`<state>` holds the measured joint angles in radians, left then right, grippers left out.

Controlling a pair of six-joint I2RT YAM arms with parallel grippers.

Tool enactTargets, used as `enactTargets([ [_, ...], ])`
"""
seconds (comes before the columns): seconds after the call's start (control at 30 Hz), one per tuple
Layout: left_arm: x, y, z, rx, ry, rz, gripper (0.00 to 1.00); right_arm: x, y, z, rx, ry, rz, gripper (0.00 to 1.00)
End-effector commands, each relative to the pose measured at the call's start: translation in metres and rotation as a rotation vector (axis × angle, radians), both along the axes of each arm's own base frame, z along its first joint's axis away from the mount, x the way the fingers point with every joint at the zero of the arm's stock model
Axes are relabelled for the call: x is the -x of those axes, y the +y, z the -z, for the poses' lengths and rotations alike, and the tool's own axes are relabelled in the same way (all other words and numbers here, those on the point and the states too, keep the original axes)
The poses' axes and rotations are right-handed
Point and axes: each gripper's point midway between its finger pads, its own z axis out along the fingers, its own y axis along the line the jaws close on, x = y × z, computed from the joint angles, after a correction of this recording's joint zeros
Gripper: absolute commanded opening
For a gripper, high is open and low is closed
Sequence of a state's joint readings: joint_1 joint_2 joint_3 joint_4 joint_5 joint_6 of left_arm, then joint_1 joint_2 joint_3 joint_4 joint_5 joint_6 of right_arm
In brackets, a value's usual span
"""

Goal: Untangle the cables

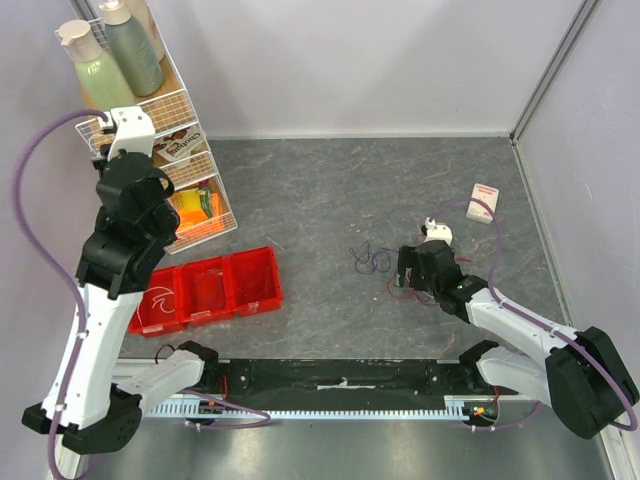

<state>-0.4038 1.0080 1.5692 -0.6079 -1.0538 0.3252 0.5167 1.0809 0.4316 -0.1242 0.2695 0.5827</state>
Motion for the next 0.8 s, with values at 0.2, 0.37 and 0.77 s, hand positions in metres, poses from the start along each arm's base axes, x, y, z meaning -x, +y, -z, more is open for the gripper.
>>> enactTargets([
  [0.2, 0.046, 0.063, 0.048, -0.06, 0.096, -0.349, 0.02, -0.003, 0.008, -0.005, -0.036, -0.029, -0.036, 0.91],
  [0.37, 0.059, 0.069, 0.013, -0.077, 0.036, -0.371, 0.02, -0.002, 0.01, -0.006, -0.047, -0.034, -0.046, 0.9],
  [0.77, 0.077, 0.074, 0.004, -0.063, -0.011, -0.391, 0.01, 0.0, 0.012, -0.007, -0.062, -0.041, -0.062, 0.89],
])
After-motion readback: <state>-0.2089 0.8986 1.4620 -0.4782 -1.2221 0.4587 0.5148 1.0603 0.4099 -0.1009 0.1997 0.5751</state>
